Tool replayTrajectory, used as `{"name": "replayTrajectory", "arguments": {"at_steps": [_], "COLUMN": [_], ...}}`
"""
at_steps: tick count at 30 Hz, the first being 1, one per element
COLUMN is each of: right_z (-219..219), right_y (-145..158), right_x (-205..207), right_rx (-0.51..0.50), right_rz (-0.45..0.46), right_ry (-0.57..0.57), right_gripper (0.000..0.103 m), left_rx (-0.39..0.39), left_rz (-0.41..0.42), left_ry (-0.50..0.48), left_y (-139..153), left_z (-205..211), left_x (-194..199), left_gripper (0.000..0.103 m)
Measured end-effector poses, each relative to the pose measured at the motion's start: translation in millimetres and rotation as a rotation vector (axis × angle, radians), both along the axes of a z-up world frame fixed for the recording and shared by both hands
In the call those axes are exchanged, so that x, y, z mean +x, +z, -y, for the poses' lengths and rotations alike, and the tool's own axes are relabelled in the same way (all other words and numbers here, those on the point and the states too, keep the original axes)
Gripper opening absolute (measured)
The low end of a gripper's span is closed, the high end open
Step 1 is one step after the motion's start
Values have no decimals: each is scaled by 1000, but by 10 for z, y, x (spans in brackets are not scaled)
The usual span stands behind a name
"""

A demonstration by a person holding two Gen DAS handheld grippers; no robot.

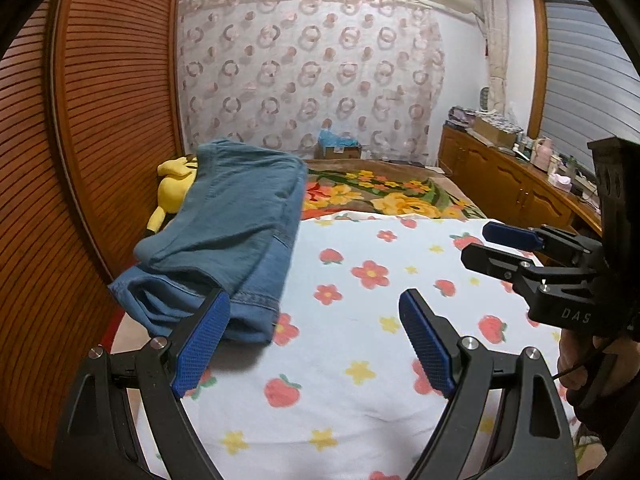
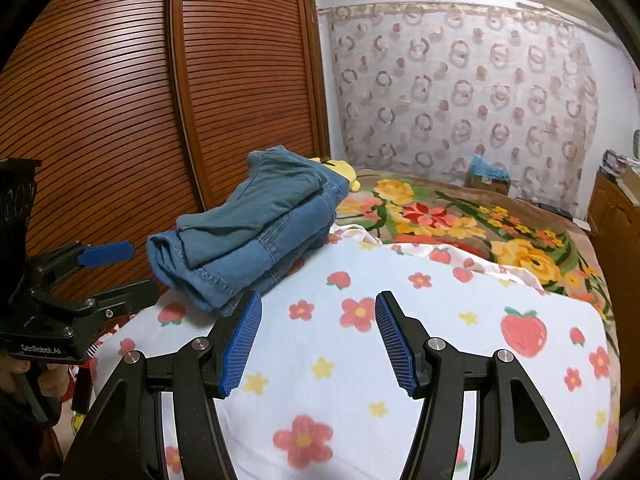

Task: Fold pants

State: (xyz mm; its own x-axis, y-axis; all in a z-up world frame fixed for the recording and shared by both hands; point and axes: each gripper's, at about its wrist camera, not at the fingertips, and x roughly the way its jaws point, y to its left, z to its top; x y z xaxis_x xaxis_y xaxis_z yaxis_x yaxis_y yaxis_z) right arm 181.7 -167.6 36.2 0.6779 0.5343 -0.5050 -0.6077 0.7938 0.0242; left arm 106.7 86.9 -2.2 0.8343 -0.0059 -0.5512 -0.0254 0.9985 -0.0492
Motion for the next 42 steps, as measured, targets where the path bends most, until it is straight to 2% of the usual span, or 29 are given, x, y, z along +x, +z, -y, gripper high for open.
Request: {"name": "replayTrajectory", "arguments": {"at_steps": [3, 6, 17, 26, 37, 40, 42], "right_z": [42, 131, 392, 470, 406, 379, 353], "right_y": [-17, -43, -101, -47, 120, 165, 177], "right_x": [-123, -286, -830, -1134, -1402, -1529, -1611], "right_rx": [1, 14, 20, 19, 57, 66, 68], "right_rz": [6, 19, 36, 49, 95, 123, 145], "right_ry": [-23, -49, -164, -270, -330, -341, -350], "right_gripper": [63, 73, 74, 74, 74, 81, 81], "left_rx": [-3, 4, 17, 14, 15, 16, 21], "left_rz": [3, 7, 27, 24, 85, 103, 113], "left_ry": [-15, -36, -96, -130, -179, -173, -166], "left_y": [-15, -32, 8, 12, 290, 371, 416], "left_z": [80, 215, 581, 832, 1093, 1093, 1088], "left_x": [-74, -173, -445, -487, -625, -689, -739], "left_gripper": [87, 87, 87, 87, 87, 87, 87]}}
